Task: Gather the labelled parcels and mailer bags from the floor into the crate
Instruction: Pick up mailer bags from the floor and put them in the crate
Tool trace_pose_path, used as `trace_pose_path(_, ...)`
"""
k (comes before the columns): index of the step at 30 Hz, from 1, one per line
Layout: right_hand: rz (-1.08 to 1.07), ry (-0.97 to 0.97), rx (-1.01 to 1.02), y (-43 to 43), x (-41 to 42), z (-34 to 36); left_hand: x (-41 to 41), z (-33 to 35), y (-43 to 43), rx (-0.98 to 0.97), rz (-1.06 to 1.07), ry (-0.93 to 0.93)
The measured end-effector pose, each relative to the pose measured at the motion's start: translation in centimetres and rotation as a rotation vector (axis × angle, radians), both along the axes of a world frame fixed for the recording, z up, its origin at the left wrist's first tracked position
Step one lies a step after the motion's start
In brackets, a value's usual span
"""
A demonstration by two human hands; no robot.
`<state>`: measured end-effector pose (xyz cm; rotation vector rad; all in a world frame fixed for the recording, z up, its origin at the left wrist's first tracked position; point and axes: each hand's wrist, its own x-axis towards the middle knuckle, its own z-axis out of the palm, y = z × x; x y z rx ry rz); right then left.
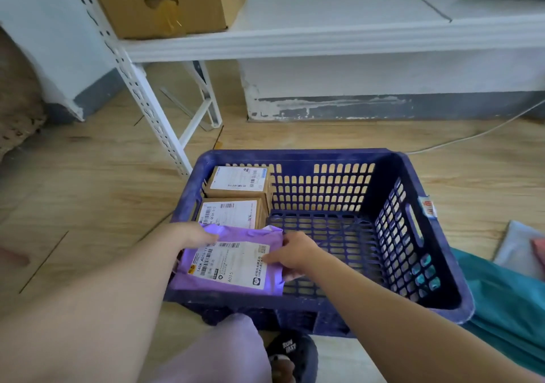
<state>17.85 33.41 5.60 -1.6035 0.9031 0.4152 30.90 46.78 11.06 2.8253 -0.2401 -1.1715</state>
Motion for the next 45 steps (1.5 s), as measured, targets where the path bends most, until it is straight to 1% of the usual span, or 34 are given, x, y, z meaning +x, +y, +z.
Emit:
trace_pose_path(4, 0.061, 0.048, -0.066, 0.5, 0.8, -1.3, -0.5, -1.4, 0.3, 0.097, -0.113, -0.085)
trace_pose_path(10, 0.171, 0.156, -0.183, 1.1, 2.0, -3.3, -0.9, -2.0, -0.3, 0.123, -0.188, -0.064)
trace_pose_path(16, 0.235, 0.208, -0.155, 1.1, 2.8, -4.7, 0.1, -4.4, -0.1, 0.251, -0.259, -0.068)
trace_pose_path(18, 0.240, 0.210, -0.164, 1.0, 3.1, -5.1, 0.4, -5.0, -0.3, 0.306, -0.311, -0.111)
trace_pose_path(21, 0.254, 0.231, -0.159, 1.0, 3.7, -5.6, 0.7, -5.2, -0.8, 0.413, -0.429, -0.254)
trace_pose_path(23, 0.277, 0.241, -0.170, 1.0, 4.2, -5.5, 0.6, -4.5, -1.6, 0.410, -0.506, -0.358)
trace_pose_path(24, 0.293, 0.244, -0.172, 1.1, 4.4, -5.4, 0.6, -4.3, -2.0, 0.375, -0.533, -0.375)
trace_pose_path(25, 0.309, 0.249, -0.173, 1.1, 4.5, -5.3, 0.7, -4.0, -2.3, 0.326, -0.542, -0.341)
trace_pose_path(28, 0.357, 0.273, -0.215, 1.0, 4.4, -4.7, 0.6, -3.8, -2.5, 0.226, -0.454, -0.060)
trace_pose_path(30, 0.355, 0.293, -0.259, 0.8, 4.0, -4.4, 0.6, -4.0, -2.1, 0.241, -0.442, 0.010)
trace_pose_path(33, 0.335, 0.286, -0.401, 0.4, 3.6, -4.3, 0.1, -4.7, -0.6, 0.324, -0.459, 0.086)
trace_pose_path(34, 0.324, 0.279, -0.381, 0.2, 3.5, -4.4, 0.1, -5.0, -0.1, 0.351, -0.465, 0.097)
trace_pose_path(35, 0.324, 0.269, -0.272, 0.0, 3.5, -4.5, 0.1, -5.2, 0.3, 0.370, -0.467, 0.107)
trace_pose_path(37, 0.364, 0.261, 0.074, -0.2, 3.6, -4.2, 0.4, -5.4, 0.8, 0.395, -0.481, 0.129)
trace_pose_path(38, 0.401, 0.255, 0.194, -0.3, 3.6, -4.0, 0.6, -5.6, 0.8, 0.407, -0.479, 0.146)
trace_pose_path(39, 0.441, 0.244, 0.234, -0.4, 3.5, -3.7, 0.7, -5.7, 0.7, 0.413, -0.461, 0.159)
trace_pose_path(41, 0.497, 0.215, 0.196, -0.6, 3.4, -3.4, 0.4, -5.5, 0.3, 0.406, -0.445, 0.182)
trace_pose_path(43, 0.505, 0.202, 0.146, -0.7, 3.3, -3.7, 0.0, -5.3, -0.1, 0.409, -0.504, 0.172)
trace_pose_path(45, 0.498, 0.176, 0.121, -0.9, 3.3, -3.8, -0.1, -5.3, -0.5, 0.385, -0.511, 0.156)
